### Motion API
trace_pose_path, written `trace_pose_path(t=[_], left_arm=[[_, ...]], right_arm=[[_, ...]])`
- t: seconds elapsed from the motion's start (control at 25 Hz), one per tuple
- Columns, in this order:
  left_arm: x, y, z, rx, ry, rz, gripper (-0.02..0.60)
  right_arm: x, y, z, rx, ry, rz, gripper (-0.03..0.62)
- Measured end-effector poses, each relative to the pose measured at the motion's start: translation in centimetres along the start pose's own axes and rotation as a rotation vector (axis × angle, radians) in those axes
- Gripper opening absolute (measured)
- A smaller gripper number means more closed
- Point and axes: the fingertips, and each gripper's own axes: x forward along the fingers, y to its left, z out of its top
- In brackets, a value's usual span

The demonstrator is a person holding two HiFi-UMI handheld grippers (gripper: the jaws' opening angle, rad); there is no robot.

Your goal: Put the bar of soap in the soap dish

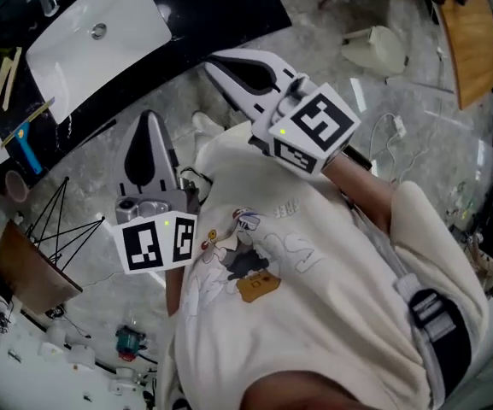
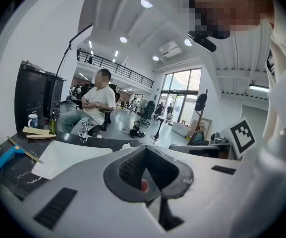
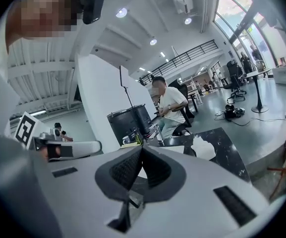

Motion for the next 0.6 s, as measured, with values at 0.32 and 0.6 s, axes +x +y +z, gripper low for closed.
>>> trace_pose_path(t=[0.32, 0.6], left_arm=[[0.8, 0.6, -0.6, -0.001, -0.016, 0.034, 0.006], [-0.1, -1.1, -1.5, -0.010, 0.006, 0.017, 0.006]], right_arm=[[0.8, 1.3, -1.9, -0.008, 0.016, 0.039, 0.006], [-0.7, 2.4, -2.3, 0.031, 0.013, 0.036, 0.006]])
